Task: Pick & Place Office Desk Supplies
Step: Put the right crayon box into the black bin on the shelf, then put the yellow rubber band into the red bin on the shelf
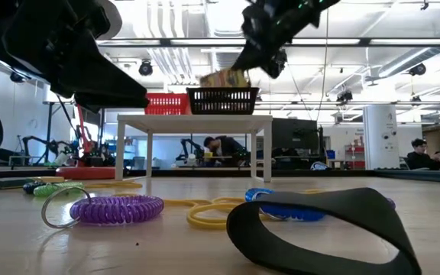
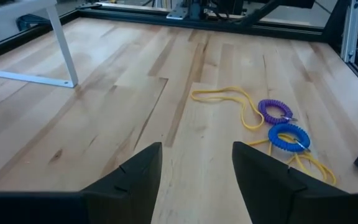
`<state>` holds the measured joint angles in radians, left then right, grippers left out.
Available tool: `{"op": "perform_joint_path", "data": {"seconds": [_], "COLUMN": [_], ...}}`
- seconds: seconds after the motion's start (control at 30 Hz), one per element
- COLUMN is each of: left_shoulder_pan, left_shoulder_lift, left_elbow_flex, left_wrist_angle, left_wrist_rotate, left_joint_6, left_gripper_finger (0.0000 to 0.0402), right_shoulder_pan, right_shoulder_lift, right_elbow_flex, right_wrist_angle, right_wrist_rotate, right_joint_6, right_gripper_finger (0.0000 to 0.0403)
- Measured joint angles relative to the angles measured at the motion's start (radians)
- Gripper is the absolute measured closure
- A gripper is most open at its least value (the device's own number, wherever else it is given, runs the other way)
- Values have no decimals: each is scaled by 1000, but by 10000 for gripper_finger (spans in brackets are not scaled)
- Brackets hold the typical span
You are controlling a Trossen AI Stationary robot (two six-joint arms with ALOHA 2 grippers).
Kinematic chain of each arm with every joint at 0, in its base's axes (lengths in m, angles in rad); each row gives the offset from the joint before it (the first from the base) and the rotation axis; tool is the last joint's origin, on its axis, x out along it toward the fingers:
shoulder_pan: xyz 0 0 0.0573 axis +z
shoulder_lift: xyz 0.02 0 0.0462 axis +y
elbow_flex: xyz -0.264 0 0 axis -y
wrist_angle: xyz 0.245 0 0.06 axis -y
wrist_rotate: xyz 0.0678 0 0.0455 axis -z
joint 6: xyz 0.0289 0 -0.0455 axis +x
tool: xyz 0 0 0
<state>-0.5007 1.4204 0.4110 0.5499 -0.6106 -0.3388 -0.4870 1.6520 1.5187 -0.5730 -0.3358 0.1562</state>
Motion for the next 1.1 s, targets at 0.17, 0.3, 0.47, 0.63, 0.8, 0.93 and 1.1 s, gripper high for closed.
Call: {"op": "perform_joint_path", "data": {"seconds": [0.17,0.3,0.47,0.63,0.8,0.93,1.1], "left_shoulder_pan": [0,0,0,1,1,1,0], "left_shoulder_lift": [0,0,0,0,0,0,0], "left_elbow_flex": [0,0,0,0,0,0,0], "left_wrist_angle": [1,0,0,0,0,0,0], "left_wrist_rotate": [0,0,-3,-3,-3,-3,-3], "left_joint_6": [0,0,-2,-2,-3,-3,-10], "left_gripper_finger": [201,201,201,201,201,201,201], "right_shoulder_pan": [-9,-14,-22,-30,-16,104,405], "right_shoulder_lift": [69,96,95,70,-2,-105,-216], "right_elbow_flex": [30,34,33,32,31,13,-110], "right_wrist_angle": [-1,-2,-17,-26,-31,-34,-44], "right_wrist_rotate": [-63,-62,-56,72,135,263,624], "right_joint_6": [-4,-6,-6,-9,-44,-80,-103], "right_gripper_finger": [377,365,332,279,245,245,263]}}
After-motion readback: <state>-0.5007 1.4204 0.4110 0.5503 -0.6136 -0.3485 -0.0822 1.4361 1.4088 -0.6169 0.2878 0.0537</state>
